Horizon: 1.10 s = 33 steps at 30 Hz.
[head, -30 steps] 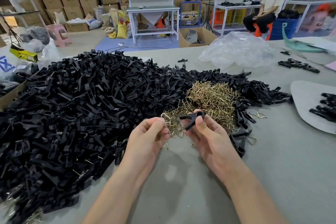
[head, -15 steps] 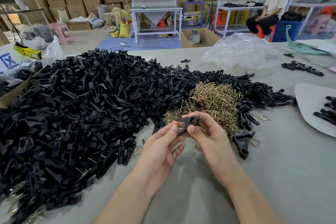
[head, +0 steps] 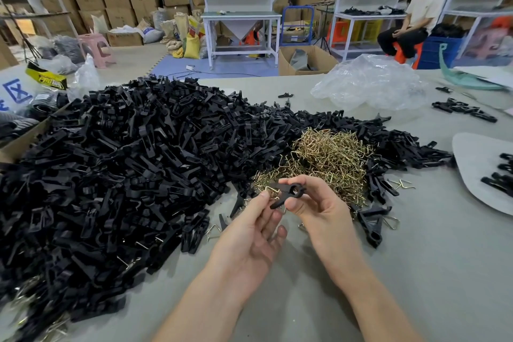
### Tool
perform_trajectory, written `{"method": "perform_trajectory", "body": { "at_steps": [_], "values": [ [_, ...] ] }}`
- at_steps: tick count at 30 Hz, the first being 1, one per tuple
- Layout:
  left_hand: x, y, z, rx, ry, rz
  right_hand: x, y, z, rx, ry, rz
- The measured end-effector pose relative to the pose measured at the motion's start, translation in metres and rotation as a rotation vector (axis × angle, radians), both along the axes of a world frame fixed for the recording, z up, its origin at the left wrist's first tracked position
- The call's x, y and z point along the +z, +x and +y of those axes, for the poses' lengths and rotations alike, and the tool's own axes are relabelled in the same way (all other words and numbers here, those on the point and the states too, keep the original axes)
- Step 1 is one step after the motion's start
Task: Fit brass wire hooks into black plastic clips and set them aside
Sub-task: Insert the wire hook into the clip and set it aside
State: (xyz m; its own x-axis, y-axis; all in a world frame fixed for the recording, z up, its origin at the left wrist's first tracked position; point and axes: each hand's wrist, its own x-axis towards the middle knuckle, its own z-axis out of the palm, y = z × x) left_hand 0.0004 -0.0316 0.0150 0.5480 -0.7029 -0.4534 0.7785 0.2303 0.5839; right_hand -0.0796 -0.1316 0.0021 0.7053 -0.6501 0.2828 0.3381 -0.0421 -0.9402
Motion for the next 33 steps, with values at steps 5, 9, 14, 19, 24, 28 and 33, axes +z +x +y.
{"method": "perform_trajectory", "body": {
  "at_steps": [5,9,14,19,24,28,33],
  "values": [
    [-0.001,-0.001,-0.001,0.068,-0.003,0.008,-0.001,0.0,0.002,-0.01,-0.067,0.019],
    [-0.005,-0.001,0.0,0.069,0.04,-0.03,-0.001,0.0,0.003,0.004,-0.032,-0.025],
    [-0.006,-0.005,-0.002,0.124,0.053,-0.076,0.0,0.0,0.005,0.021,0.004,-0.008],
    [-0.009,-0.009,-0.003,0.15,0.013,-0.105,0.004,-0.001,0.007,0.011,-0.001,0.021],
    [-0.008,-0.007,0.0,0.07,0.059,-0.243,0.004,-0.001,0.008,-0.04,-0.024,0.032],
    [-0.009,-0.006,0.0,0.0,0.175,-0.578,0.001,0.0,0.012,-0.019,-0.131,0.088],
    [-0.004,-0.001,0.005,-0.156,0.15,-0.779,-0.004,-0.003,0.013,-0.076,-0.314,0.187]
  ]
}}
